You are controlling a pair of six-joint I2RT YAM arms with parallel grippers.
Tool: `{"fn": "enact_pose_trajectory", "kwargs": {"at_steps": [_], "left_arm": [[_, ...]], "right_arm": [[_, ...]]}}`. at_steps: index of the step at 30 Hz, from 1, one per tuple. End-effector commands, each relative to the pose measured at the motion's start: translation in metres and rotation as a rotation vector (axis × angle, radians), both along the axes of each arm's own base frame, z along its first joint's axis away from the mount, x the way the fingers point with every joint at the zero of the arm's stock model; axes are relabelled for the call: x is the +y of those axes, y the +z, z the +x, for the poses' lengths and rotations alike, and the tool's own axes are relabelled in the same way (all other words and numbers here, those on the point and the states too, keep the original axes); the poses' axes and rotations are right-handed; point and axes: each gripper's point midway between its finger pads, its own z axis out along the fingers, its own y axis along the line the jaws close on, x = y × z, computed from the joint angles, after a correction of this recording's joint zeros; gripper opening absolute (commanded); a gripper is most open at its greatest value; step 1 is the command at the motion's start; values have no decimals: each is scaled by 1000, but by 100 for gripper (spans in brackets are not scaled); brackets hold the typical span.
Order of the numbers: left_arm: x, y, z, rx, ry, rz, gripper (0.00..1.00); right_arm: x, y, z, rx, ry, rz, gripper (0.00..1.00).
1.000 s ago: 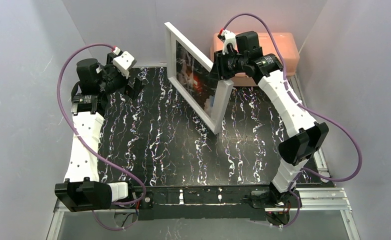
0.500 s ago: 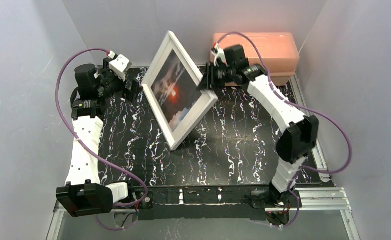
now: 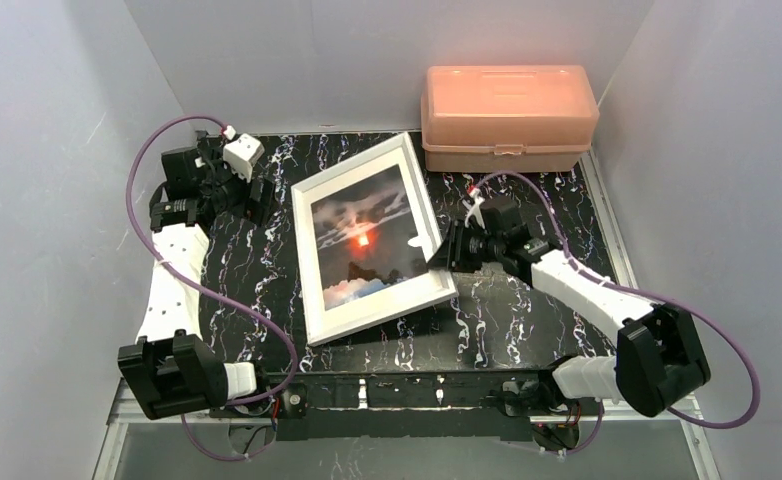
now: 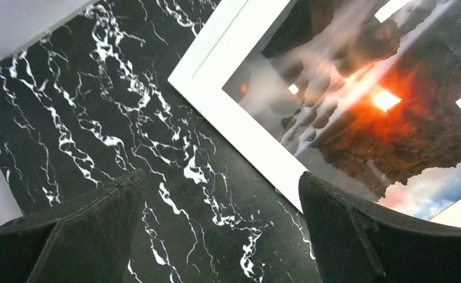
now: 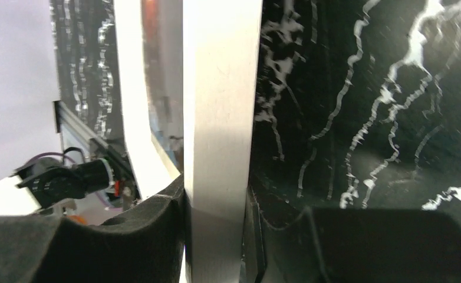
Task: Put the photo into the frame
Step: Turn over the photo frame at the center of the board.
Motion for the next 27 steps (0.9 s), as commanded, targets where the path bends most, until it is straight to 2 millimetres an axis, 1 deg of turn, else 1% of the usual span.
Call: {"fn": "enact_pose_trajectory", "kwargs": {"at_steps": [1, 3, 5, 10, 11, 13, 15, 17, 18, 21, 22, 23, 24, 27], "left_arm": [[4, -29, -15, 101, -9, 17, 98], [5, -39, -18, 135, -8, 14, 99], [6, -47, -20, 155, -4, 8, 98], [6, -57, -20, 171, 14, -22, 99], [5, -57, -20, 173, 15, -28, 99], [5, -60, -19, 181, 18, -36, 99], [5, -63, -18, 195, 25, -42, 99], [5, -66, -17, 209, 33, -50, 98], [5, -67, -17, 215, 37, -55, 98], [3, -70, -17, 229, 48, -80, 98], [3, -70, -16, 231, 54, -88, 98], [3, -70, -15, 230, 63, -96, 98], [3, -70, -14, 230, 70, -105, 99], [0, -73, -12, 245, 89, -147, 99]], "right_arm": [[-3, 2, 20, -209, -67, 62, 3], [-11, -18, 16, -203, -72, 16, 4], [-14, -32, 11, -201, -56, 6, 8], [-29, -70, 2, -178, -69, -72, 11], [-32, -75, 2, -179, -81, -85, 14], [-37, -85, 1, -178, -102, -98, 27], [-43, -94, -1, -167, -128, -114, 34], [-47, -100, -2, -153, -153, -134, 50], [-50, -102, -1, -149, -164, -147, 57], [-57, -99, 4, -164, -195, -184, 73], [-60, -96, 6, -175, -202, -197, 83], [-62, -93, 9, -183, -210, -213, 95], [-64, -90, 12, -192, -218, -233, 98], [-81, -78, 26, -232, -275, -325, 99]]}}
